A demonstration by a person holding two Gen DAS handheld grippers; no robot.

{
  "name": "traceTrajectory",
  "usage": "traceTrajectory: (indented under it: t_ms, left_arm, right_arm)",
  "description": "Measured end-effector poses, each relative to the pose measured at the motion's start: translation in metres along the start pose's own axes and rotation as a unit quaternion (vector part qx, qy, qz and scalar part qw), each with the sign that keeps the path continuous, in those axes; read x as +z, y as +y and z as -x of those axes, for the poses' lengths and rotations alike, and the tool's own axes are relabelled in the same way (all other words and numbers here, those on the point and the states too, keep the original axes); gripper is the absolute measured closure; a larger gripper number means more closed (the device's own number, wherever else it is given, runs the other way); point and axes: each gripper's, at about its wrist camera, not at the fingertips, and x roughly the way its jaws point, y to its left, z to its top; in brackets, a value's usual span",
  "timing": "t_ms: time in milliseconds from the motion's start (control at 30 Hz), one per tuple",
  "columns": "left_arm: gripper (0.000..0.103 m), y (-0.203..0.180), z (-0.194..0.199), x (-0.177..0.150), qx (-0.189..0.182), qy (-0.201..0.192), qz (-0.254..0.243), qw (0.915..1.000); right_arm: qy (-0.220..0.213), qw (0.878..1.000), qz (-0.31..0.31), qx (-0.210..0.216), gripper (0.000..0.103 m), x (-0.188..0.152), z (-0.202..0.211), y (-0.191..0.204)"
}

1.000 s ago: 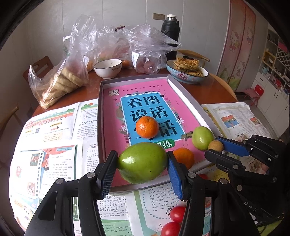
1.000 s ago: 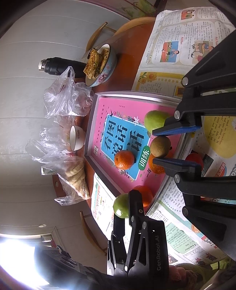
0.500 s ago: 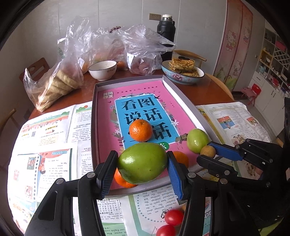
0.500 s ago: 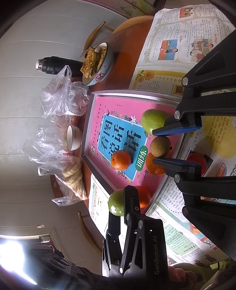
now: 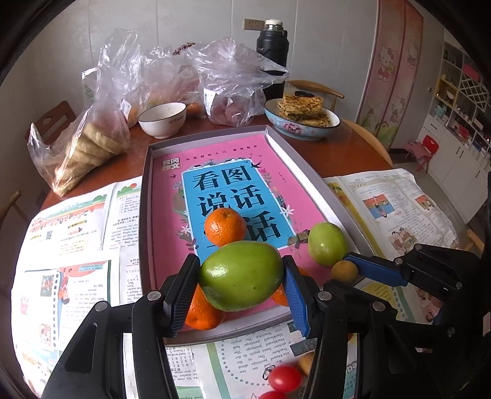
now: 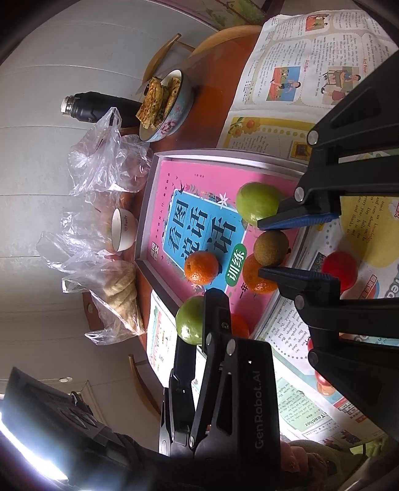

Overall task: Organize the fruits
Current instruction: 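Lower the lime onto the book and open the left tool while the right tool releases the kiwi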

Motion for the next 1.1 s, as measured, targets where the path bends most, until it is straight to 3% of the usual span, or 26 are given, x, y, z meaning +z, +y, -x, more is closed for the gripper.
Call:
traceTrajectory:
  t_ms: [1100]
  left_arm:
    - [0.047, -0.005, -0.022, 0.001, -0.006, 0.021, -0.002, 0.9998]
  right_arm:
    - [0.023, 0.999, 0.017, -0.02, 0.079, -0.001, -0.015, 0.007]
